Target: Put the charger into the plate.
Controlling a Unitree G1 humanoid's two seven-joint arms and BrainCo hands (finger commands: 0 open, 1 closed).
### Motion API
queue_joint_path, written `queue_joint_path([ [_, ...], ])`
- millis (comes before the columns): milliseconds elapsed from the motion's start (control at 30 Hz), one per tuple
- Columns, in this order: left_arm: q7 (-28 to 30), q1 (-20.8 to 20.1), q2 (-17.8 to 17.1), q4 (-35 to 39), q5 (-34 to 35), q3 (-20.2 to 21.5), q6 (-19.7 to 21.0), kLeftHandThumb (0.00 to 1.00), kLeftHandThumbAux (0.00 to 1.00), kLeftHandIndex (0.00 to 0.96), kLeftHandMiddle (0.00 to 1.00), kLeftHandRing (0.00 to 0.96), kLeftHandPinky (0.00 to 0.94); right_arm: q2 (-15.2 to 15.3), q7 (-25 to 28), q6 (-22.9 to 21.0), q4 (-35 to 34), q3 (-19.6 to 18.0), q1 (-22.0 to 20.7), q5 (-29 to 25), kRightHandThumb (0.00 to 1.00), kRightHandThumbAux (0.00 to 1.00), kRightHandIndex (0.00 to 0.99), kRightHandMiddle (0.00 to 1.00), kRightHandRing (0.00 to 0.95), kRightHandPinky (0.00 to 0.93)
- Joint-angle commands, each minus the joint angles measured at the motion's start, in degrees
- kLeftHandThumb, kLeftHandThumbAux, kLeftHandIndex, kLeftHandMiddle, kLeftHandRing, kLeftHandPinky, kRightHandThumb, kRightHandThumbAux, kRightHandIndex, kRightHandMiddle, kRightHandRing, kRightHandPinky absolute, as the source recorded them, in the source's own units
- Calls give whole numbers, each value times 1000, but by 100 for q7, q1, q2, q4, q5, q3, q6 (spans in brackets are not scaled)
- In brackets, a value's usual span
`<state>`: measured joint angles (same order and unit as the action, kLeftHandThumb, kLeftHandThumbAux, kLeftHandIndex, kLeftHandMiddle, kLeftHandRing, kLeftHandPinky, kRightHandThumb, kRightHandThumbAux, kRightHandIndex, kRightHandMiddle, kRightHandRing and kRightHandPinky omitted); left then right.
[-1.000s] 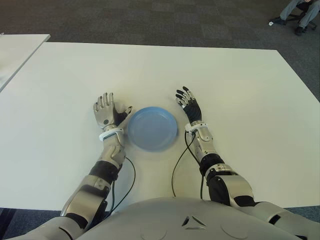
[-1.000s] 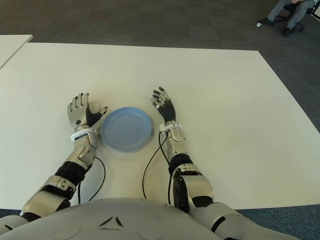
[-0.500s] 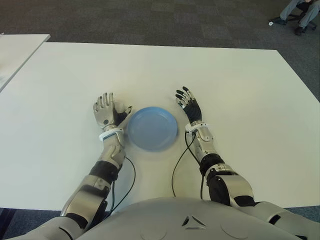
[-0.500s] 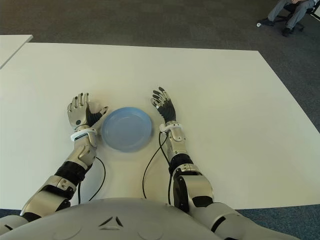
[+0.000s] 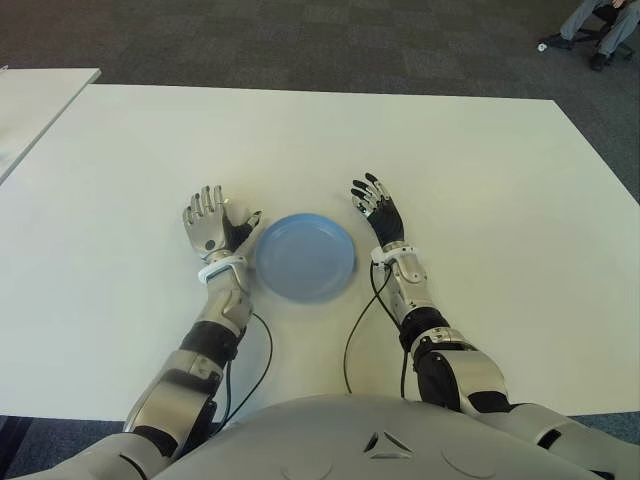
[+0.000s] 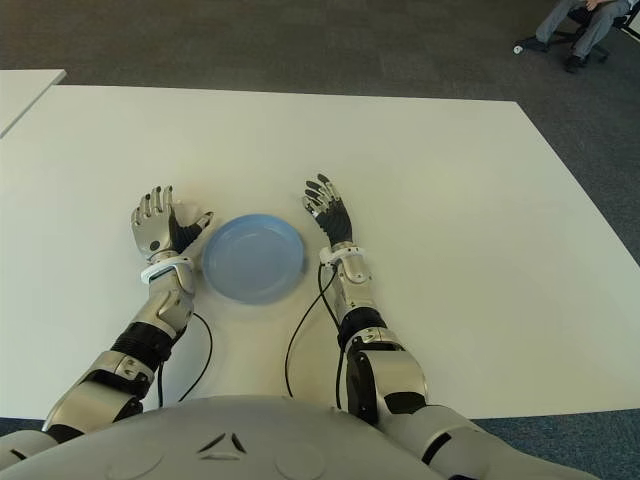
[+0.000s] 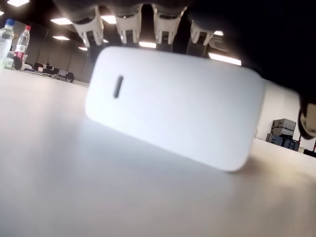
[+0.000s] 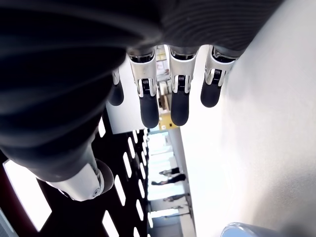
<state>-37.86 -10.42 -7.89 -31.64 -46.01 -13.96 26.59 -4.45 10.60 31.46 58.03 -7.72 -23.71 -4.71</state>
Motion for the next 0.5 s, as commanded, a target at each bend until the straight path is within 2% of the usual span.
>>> queue_joint_path([
  [33, -95, 243, 252, -309, 280, 124, 289, 172, 326, 0, 0, 0, 42, 22, 16, -91, 185, -42, 183, -63, 76, 730, 84, 205, 163, 124],
  [233, -449, 123, 509, -625, 493, 406, 590, 162, 331, 0, 0, 0, 58, 16, 31, -29, 232, -48, 167, -59, 84, 729, 85, 206, 164, 128],
  [500, -619, -7, 646, -808, 701, 645, 863, 175, 319, 0, 0, 4, 87, -9, 11, 3, 259, -33, 159, -39, 83, 725, 85, 209, 166, 131],
])
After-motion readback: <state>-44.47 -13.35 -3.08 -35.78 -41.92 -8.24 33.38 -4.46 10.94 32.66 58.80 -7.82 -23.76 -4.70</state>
